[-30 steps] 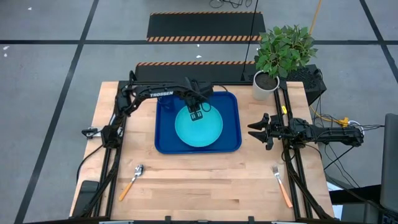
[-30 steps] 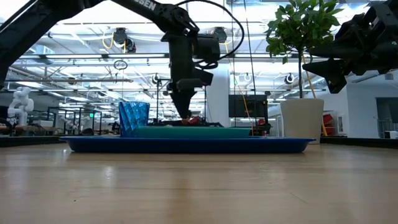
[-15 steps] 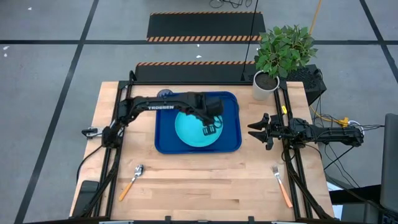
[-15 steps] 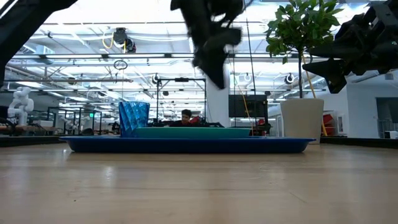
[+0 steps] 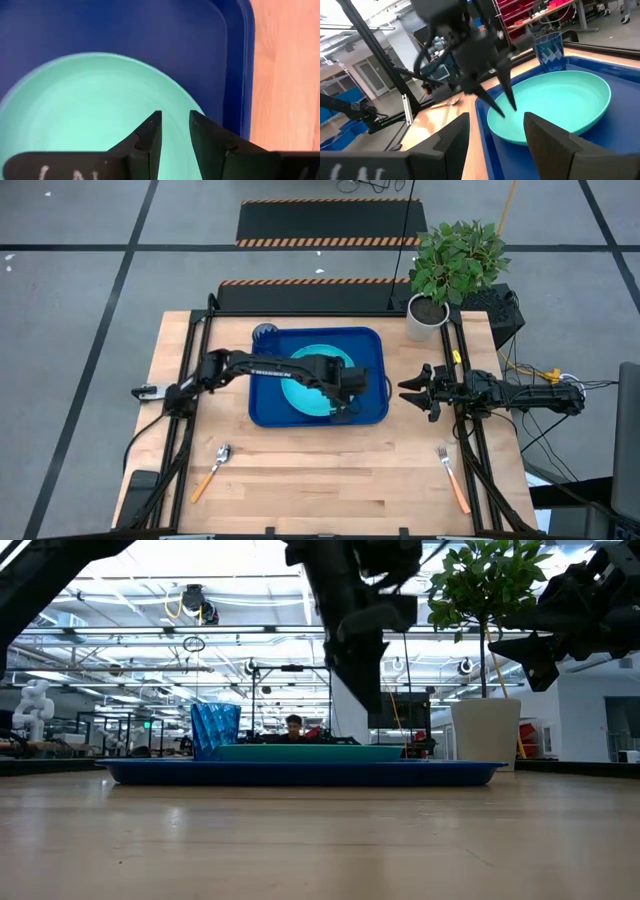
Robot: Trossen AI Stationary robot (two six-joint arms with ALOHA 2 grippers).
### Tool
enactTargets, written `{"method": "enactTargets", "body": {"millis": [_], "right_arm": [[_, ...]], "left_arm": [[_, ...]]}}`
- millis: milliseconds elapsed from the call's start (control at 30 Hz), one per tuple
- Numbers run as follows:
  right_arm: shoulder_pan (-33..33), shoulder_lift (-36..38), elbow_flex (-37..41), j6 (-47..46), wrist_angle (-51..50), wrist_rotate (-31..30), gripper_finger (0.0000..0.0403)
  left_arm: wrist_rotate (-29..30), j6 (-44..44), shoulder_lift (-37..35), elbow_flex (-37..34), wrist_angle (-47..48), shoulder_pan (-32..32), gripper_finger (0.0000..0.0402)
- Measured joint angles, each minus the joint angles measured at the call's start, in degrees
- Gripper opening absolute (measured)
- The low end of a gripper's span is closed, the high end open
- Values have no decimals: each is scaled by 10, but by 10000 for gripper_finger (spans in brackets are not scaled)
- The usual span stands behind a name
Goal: Pick and place plate/cup/fork/spoon on tray
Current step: Put the light blue plate on the middle of the serving tray
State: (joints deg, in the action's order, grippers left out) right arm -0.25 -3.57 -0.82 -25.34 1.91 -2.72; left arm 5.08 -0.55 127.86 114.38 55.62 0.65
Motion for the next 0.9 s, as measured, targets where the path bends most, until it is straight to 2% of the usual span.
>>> {"method": "enactTargets", "body": {"millis": [200, 367, 633, 900], "right_arm": [[0, 0, 0, 7, 0, 0, 183], [0, 0, 0, 10, 0, 0, 183], [0, 0, 0, 6, 0, -1, 183], [0, 0, 0, 5, 4, -1, 183]], "left_arm": [[-6, 2, 6, 0, -18, -12, 102], [-49, 4, 9, 0, -44, -22, 102], [-74, 4, 9, 0, -60, -37, 102], [-81, 0, 45, -25, -65, -29, 102]]}}
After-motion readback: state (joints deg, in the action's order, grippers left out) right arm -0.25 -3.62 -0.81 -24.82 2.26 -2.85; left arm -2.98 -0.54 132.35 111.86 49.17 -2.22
